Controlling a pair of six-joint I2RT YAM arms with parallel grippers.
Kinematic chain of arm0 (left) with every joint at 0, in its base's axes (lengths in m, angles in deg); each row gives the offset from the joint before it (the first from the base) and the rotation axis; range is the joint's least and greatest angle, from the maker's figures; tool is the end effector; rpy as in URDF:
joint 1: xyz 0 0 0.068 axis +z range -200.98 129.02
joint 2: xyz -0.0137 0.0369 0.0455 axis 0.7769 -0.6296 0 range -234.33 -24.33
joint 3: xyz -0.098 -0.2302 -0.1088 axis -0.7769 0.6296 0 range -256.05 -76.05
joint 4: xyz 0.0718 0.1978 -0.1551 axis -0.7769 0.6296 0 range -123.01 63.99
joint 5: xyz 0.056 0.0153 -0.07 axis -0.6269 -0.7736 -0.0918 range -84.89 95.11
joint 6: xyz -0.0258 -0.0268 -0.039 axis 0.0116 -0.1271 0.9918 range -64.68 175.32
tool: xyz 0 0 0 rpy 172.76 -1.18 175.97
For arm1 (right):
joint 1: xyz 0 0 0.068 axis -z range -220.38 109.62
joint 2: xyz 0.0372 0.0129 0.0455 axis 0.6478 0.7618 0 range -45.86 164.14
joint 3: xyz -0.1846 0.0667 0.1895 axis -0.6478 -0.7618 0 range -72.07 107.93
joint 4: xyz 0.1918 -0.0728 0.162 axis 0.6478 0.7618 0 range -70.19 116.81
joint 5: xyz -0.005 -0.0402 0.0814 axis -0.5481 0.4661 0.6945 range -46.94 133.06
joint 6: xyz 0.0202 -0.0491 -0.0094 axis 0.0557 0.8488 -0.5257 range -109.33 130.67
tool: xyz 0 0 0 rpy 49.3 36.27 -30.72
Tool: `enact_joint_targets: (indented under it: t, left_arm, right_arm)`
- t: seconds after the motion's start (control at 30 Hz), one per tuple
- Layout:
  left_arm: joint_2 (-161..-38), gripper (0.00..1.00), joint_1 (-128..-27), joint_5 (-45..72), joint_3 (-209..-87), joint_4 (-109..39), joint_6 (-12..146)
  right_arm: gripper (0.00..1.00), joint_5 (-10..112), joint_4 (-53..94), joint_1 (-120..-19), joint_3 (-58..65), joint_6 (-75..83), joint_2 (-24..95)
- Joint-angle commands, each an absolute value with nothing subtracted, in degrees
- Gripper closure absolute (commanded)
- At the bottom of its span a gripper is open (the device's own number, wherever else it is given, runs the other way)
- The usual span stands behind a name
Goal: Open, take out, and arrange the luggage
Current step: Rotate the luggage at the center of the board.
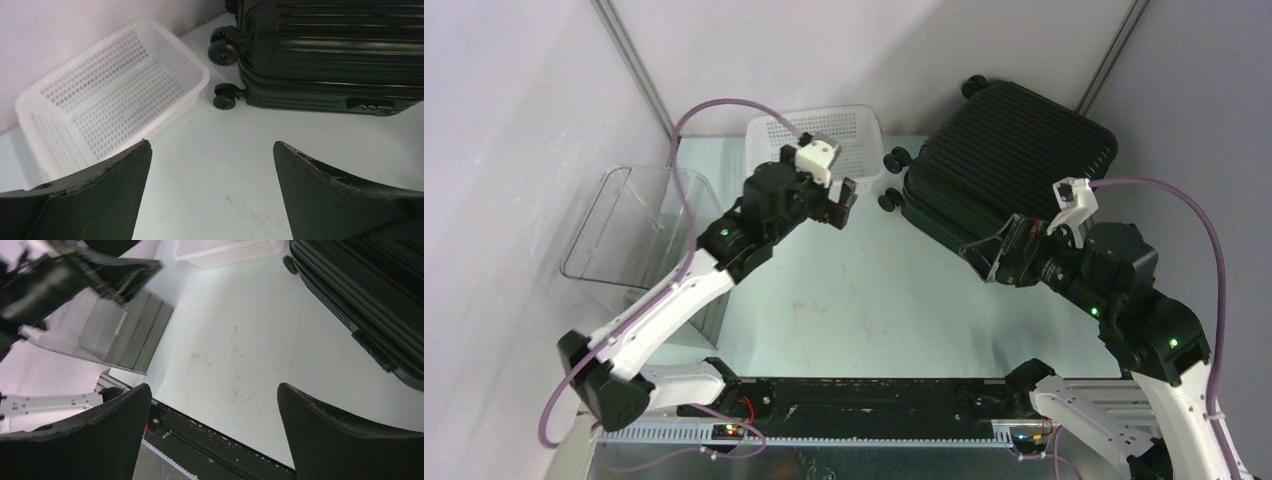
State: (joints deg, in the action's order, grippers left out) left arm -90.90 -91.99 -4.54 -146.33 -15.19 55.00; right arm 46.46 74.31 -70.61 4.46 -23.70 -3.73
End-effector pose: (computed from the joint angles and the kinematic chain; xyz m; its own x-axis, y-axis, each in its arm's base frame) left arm 0.2011 -0.1671 0.4049 -0.1810 0.1647 -0.9696 0.5252 0.8497 0.0463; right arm 0.0813 0.0499 0.4409 -0.5561 0.3281 -0.7636 -0.2870 0.7864 0.5469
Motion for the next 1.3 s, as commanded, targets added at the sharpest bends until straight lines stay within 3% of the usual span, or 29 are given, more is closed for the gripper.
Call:
enact_joint_targets:
  t: [0.0,0.47,1.27]
  left_arm:
    - [-96.8,0.00,-91.9,1.5,-147.3,-30.1,42.8]
    - [-119.8,0.00,-89.2,16.8,-149.4,-52.8,23.0]
    - [-138.5,0.04,-85.4,18.7,-161.4,-53.8,11.6]
  right_arm:
    - [0.00,50.4,67.6,-70.5,3.8,-17.5,-7.4]
    - [0.01,49.4,70.5,-70.5,3.8,-11.4,-7.9]
    - [0.00,41.4,67.7,-70.4,0.5,-8.7,-12.4]
